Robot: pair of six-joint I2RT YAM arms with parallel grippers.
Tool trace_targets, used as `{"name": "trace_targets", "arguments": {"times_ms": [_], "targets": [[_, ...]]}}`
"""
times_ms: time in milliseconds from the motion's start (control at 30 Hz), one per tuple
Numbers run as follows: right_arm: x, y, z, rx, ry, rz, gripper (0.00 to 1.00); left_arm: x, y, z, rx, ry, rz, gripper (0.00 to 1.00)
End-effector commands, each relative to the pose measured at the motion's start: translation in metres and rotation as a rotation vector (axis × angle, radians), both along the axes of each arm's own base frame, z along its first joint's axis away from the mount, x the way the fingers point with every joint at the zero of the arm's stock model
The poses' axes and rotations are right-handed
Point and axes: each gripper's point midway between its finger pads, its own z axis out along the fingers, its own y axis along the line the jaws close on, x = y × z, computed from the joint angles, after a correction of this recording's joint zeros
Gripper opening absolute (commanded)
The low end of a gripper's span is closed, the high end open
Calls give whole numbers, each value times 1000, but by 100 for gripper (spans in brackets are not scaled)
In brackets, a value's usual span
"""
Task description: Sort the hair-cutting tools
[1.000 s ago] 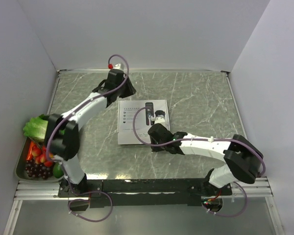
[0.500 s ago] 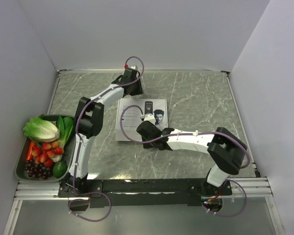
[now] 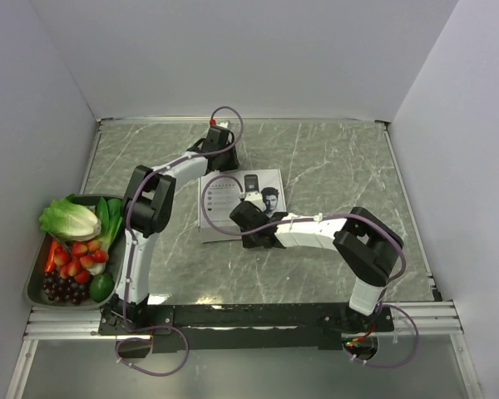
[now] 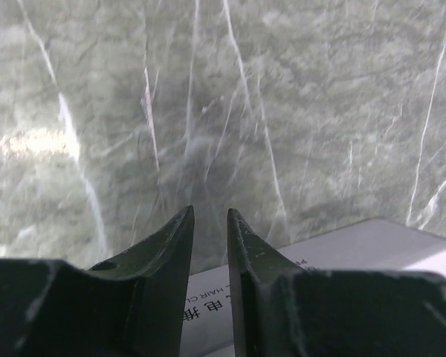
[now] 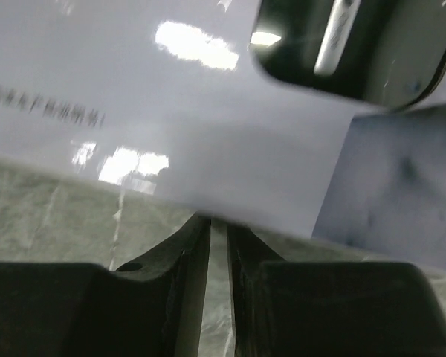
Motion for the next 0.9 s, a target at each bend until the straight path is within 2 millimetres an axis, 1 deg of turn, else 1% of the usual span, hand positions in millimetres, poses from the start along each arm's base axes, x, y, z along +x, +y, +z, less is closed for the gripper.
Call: {"name": "trace_targets", "arguments": {"times_ms": [0, 33, 67, 100, 133, 167, 233, 267, 367, 467, 533, 567, 600, 633, 667, 700, 733, 767, 800, 833, 867], "targets": [[35, 2, 8, 38, -59, -76, 23, -45, 2, -23, 18, 124, -34, 29], [37, 1, 6, 33, -59, -79, 23, -49, -1, -20, 14, 120, -42, 29], [43, -3, 5, 31, -59, -93, 23, -57, 0, -26, 15, 131, -40, 28], [45, -4, 1, 24, -53, -93, 23, -61, -1, -26, 12, 132, -43, 28], [47, -5, 0, 22, -52, -94, 23, -64, -5, -20, 3, 118, -51, 27], [53, -5, 0, 24, -56, -94, 23, -72, -4, -25, 6, 125, -53, 27], [57, -7, -6, 13, -51, -84, 25, -80, -8, -24, 7, 125, -64, 27], [57, -7, -8, 9, -53, -67, 28, -86, -8, -27, 7, 137, -66, 27], [60, -5, -7, 16, -73, -37, 30, -91, -10, -30, 1, 145, -72, 27], [58, -3, -7, 13, -63, -17, 30, -89, -14, -29, -6, 142, -81, 27], [51, -3, -6, 10, -47, -6, 31, -89, -12, -30, 17, 151, -79, 28], [47, -5, -6, 1, -43, -7, 33, -85, -13, -24, 17, 141, -77, 28], [46, -6, 2, 5, -63, -12, 34, -82, -11, -19, 25, 128, -67, 28], [41, -9, 4, -5, -62, -8, 36, -81, -10, -13, 29, 120, -59, 29], [37, -11, 13, 7, -74, -11, 37, -79, -8, -7, 35, 108, -49, 30], [36, -15, 19, 2, -88, -20, 38, -76, -5, 7, 37, 78, -32, 30], [29, -22, 19, -14, -82, -25, 39, -76, -5, 16, 32, 71, -31, 31], [27, -25, 35, 5, -110, -32, 41, -72, 2, 24, 52, 44, -3, 32], [25, -29, 42, 8, -121, -40, 41, -71, 4, 45, 48, 0, 11, 32], [19, -38, 45, -18, -132, -53, 45, -72, 9, 53, 46, -17, 18, 32], [18, -42, 64, 9, -168, -64, 46, -73, 10, 64, 39, -39, 21, 33]]}}
